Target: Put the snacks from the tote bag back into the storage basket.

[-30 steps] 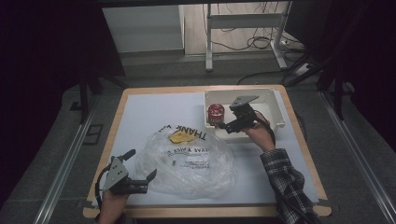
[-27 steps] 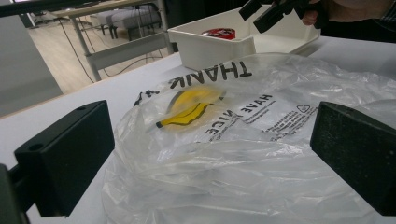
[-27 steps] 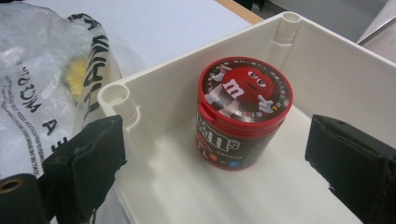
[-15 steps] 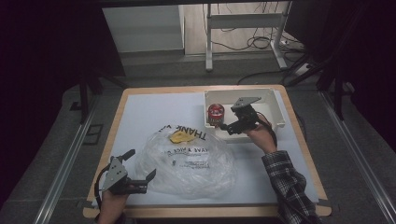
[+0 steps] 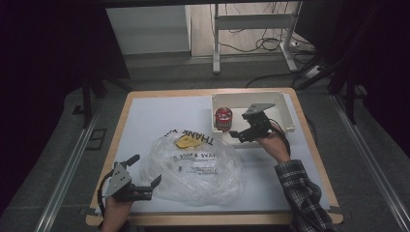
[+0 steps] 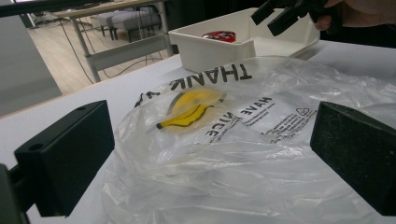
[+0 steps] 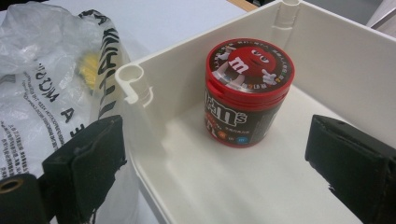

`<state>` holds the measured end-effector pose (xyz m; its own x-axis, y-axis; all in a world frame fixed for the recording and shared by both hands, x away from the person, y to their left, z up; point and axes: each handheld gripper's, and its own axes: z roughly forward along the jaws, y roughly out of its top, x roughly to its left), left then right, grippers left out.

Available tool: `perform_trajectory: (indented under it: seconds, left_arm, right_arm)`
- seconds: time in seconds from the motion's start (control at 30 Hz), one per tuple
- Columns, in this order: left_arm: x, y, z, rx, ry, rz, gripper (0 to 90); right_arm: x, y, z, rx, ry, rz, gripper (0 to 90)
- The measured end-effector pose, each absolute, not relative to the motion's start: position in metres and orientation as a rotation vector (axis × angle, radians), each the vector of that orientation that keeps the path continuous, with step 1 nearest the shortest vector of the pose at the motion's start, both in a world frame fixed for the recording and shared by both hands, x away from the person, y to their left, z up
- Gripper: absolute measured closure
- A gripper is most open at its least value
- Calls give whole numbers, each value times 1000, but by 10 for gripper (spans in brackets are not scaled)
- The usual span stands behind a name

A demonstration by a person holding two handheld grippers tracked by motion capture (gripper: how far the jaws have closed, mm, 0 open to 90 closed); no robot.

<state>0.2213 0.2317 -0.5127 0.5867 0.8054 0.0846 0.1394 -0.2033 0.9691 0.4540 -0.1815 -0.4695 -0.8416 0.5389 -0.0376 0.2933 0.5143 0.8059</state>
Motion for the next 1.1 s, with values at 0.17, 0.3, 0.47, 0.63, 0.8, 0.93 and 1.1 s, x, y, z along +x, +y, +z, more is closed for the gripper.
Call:
perform_trajectory:
  seconds: [0.17, 0.3, 0.47, 0.63, 0.8, 0.93, 1.1]
  left_arm:
    - [221, 232, -513, 1690, 792, 739, 0]
    - [221, 232, -513, 1691, 791, 739, 0]
    - [221, 232, -512, 1691, 790, 741, 0]
    - [221, 232, -512, 1692, 790, 742, 0]
    - [221, 232, -512, 1690, 790, 740, 0]
    - [221, 232, -512, 1691, 790, 741, 0]
    - [221, 232, -512, 1692, 790, 742, 0]
  right_arm:
    - [449, -180, -468, 699, 2475, 1266, 52]
    - [444, -179, -467, 697, 2472, 1297, 52]
    - [437, -180, -466, 695, 2467, 1309, 52]
    - [432, -182, -466, 710, 2455, 1321, 52]
    - [427, -183, -465, 712, 2445, 1317, 52]
    - [422, -184, -463, 706, 2437, 1321, 52]
    - [414, -183, -461, 693, 2435, 1324, 52]
